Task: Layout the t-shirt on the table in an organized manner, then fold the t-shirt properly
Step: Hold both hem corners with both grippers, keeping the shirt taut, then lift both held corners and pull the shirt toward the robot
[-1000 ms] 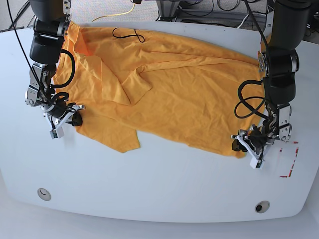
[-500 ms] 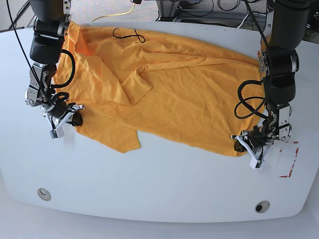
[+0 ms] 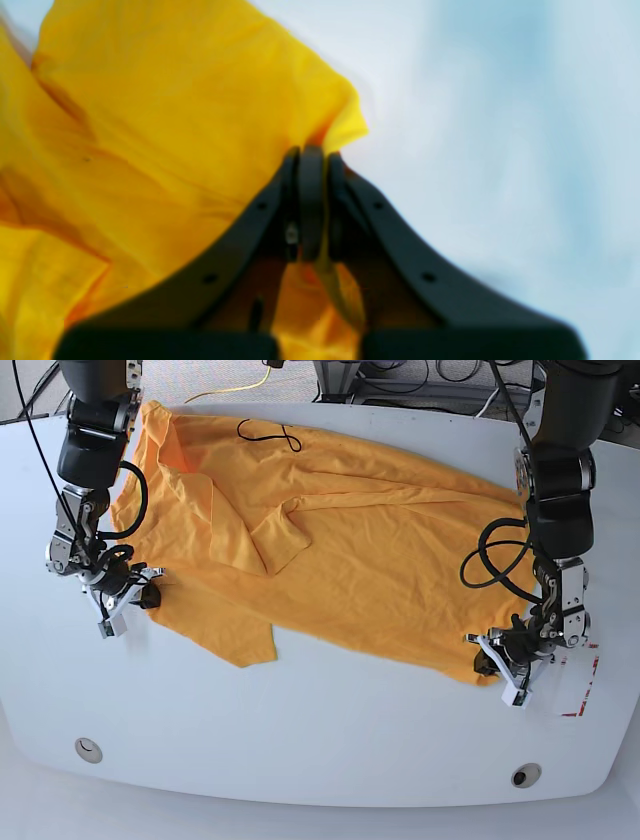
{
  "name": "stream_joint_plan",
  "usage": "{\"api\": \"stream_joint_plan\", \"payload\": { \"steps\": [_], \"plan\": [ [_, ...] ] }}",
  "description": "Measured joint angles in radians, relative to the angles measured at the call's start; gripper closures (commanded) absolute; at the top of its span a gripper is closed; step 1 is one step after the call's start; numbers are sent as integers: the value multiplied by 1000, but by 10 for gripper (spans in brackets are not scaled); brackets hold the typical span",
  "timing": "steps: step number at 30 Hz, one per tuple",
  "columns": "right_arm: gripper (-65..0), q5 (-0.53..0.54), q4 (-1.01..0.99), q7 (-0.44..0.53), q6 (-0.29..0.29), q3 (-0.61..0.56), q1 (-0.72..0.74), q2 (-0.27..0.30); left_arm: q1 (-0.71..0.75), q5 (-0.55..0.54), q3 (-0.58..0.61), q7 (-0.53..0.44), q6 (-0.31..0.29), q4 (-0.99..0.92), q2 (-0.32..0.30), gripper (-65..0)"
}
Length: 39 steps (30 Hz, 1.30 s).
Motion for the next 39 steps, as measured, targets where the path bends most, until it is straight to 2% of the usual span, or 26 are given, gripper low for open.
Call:
{"api": "stream_joint_plan", "payload": {
  "steps": [6,21,27,32,39],
  "plan": [
    [-2,-16,122,-125,-4,9,-34,10,76,2,0,51,-4,111,2,0],
    [-2,-13,432,-281,-3,13,-126,-12,226,-4,-1,157,-4,417,1,0],
    [-2,-3,560,-325,2,59,-179,-30,250,-60,-1,201,-7,488,-3,0],
    [-2,-10,629,-416,0,80,-199,-22,265,-105,1,219,-11,531,-32,0],
    [-2,-3,743,-440,0,105,-273,-25,281,-141,-4,228,-7,540,-70,0]
  ]
}}
